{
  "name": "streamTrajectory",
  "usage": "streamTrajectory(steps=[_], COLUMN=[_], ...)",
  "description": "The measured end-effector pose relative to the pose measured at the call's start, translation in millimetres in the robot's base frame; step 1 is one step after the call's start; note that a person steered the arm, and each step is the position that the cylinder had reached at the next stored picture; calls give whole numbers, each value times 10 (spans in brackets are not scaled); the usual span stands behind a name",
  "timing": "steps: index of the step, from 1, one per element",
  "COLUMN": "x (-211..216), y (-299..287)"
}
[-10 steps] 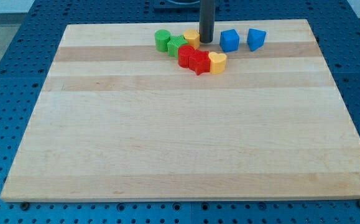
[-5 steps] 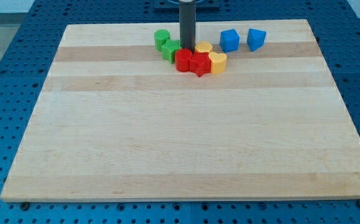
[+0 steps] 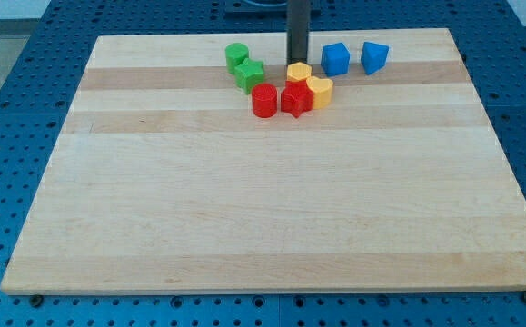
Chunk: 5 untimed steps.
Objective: Move red blocks and yellow blocks towards the center of the board
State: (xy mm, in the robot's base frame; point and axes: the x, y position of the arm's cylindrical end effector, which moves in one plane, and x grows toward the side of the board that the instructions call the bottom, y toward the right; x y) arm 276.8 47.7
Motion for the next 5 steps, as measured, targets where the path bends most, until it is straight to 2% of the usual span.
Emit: streamTrajectory(steps=[3,5], x=[597,528], y=[-31,-53])
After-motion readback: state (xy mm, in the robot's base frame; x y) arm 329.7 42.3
